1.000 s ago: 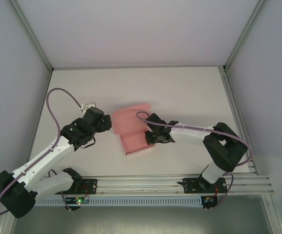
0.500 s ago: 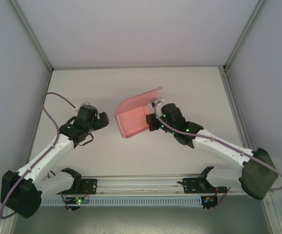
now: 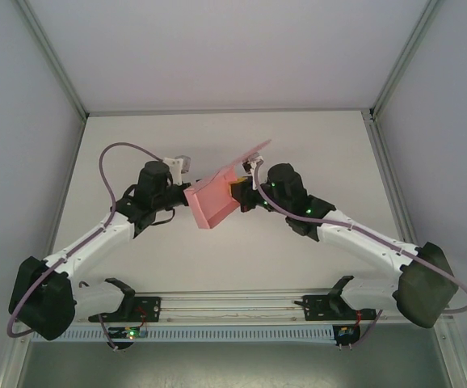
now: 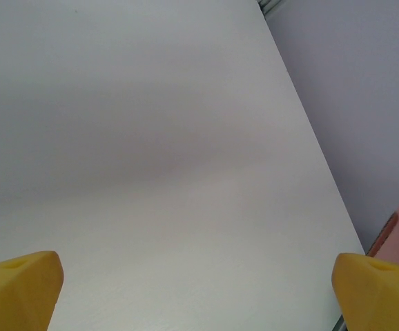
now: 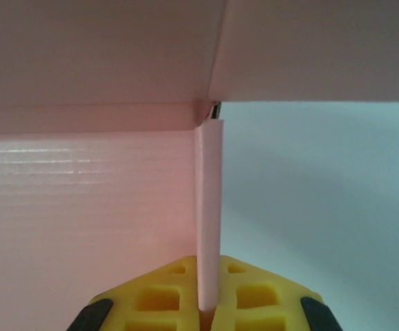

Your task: Assemble paper box

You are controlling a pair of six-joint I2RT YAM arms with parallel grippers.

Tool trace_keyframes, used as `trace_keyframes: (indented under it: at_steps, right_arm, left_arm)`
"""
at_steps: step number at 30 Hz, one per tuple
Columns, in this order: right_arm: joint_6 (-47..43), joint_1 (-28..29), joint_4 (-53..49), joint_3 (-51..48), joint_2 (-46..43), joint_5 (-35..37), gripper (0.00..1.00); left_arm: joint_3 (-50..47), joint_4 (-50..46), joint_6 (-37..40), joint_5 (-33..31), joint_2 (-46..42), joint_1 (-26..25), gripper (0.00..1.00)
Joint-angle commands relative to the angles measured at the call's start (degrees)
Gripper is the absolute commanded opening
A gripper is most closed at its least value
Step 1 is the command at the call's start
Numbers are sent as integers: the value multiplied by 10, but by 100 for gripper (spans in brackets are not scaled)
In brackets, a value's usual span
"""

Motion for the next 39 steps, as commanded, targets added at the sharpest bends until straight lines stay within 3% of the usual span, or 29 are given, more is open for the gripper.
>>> trace_keyframes:
  at_steps: [1, 9, 18, 25, 27, 31, 34, 39]
  right_arm:
    - [-46, 30, -60, 46, 30, 104, 0]
    - [-85, 100, -203, 131, 111, 387, 0]
    - [-113, 144, -268, 182, 191, 548, 0]
    - [-109, 156, -311, 215, 241, 632, 0]
    - [-106, 154, -304, 215, 237, 605, 0]
    - [-87, 128, -205, 148, 171, 425, 0]
    - [-62, 99, -118, 73, 86, 327, 0]
    - [-29, 39, -124, 16, -20, 283, 0]
  left_arm:
    - [33, 62, 45, 70, -2, -31, 100]
    - [53, 52, 63, 56, -3, -53, 100]
    - [70, -1, 86, 15, -17, -66, 100]
    - [69, -21, 94, -10, -34, -75, 100]
    - [68, -29, 93, -20, -35, -75, 100]
    - [70, -55, 88, -72, -25, -75, 100]
    - [76, -119, 76, -185, -3, -75, 100]
    - [83, -239, 58, -347, 35, -73, 100]
